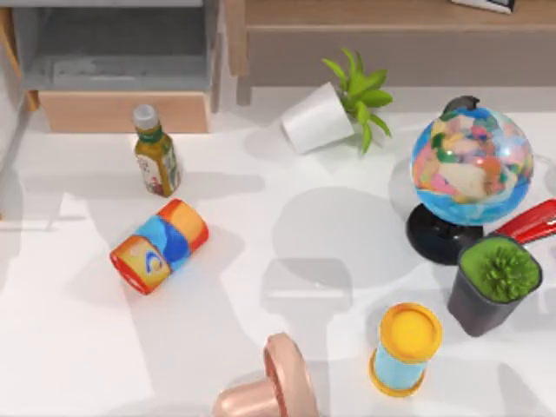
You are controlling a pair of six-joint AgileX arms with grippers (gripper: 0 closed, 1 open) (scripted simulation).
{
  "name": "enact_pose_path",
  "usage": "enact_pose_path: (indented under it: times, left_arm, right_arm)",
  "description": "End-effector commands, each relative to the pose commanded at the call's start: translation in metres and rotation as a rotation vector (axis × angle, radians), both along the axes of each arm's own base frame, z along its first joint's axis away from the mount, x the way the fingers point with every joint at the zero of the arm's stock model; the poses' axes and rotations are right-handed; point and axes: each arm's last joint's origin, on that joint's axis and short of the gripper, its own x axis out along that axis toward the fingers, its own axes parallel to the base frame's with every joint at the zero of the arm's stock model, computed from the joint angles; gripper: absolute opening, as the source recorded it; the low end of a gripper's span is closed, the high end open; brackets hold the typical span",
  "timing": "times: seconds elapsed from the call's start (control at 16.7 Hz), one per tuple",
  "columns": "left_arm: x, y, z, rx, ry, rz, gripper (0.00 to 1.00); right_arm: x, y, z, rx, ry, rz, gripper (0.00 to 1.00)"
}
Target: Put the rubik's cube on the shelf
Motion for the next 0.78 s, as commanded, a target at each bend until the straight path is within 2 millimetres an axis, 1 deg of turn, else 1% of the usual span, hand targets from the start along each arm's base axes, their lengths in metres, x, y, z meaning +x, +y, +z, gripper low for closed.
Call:
enact_pose_path:
  times: [0.24,0.3,0.42,0.54,0.6,0.72,0.78]
  left_arm:
    - [-0.001,-0.001,0.002,0.003,-0.003,-0.004,0.00]
    - [-0.002,-0.005,0.008,0.008,-0.006,-0.013,0.00]
    - [-0.007,-0.021,0.029,0.027,-0.023,-0.052,0.00]
    - [-0.014,-0.053,0.059,0.053,-0.062,-0.129,0.00]
    - [-0.018,-0.075,0.073,0.065,-0.082,-0.181,0.00]
    - [-0.028,-0.124,0.094,0.081,-0.120,-0.310,0.00]
    - [-0.033,-0.154,0.100,0.085,-0.139,-0.389,0.00]
  right_arm:
    - [0.000,0.000,0.000,0.000,0.000,0.000,1.00]
    - [0.000,0.000,0.000,0.000,0.000,0.000,1.00]
    - [0.000,0.000,0.000,0.000,0.000,0.000,1.00]
    - [0.000,0.000,0.000,0.000,0.000,0.000,1.00]
    - [0.000,0.000,0.000,0.000,0.000,0.000,1.00]
    - [0.000,0.000,0.000,0.000,0.000,0.000,1.00]
    - [0.000,0.000,0.000,0.000,0.000,0.000,1.00]
